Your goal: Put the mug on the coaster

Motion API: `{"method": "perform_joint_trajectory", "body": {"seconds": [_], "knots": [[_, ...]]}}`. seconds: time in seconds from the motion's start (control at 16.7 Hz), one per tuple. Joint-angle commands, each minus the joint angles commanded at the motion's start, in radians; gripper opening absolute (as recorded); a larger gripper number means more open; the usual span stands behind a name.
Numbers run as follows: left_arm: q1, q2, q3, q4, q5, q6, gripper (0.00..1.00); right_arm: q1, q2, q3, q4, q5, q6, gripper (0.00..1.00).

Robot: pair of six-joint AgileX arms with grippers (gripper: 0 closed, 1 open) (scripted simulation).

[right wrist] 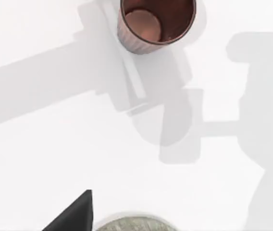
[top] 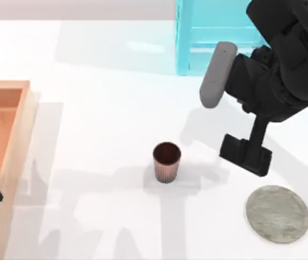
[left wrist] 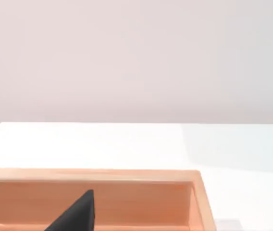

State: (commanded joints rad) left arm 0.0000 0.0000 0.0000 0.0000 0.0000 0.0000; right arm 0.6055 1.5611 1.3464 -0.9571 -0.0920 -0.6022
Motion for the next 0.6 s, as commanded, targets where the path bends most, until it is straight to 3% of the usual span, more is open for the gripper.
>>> {"method": "perform_joint_trajectory", "body": {"seconds": [0.6], "knots": [[0.000,0.000,0.000,0.000,0.000,0.000,1.00,0.161,0.575,0.679,-0.444,0.071,-0.149,1.00]]}}
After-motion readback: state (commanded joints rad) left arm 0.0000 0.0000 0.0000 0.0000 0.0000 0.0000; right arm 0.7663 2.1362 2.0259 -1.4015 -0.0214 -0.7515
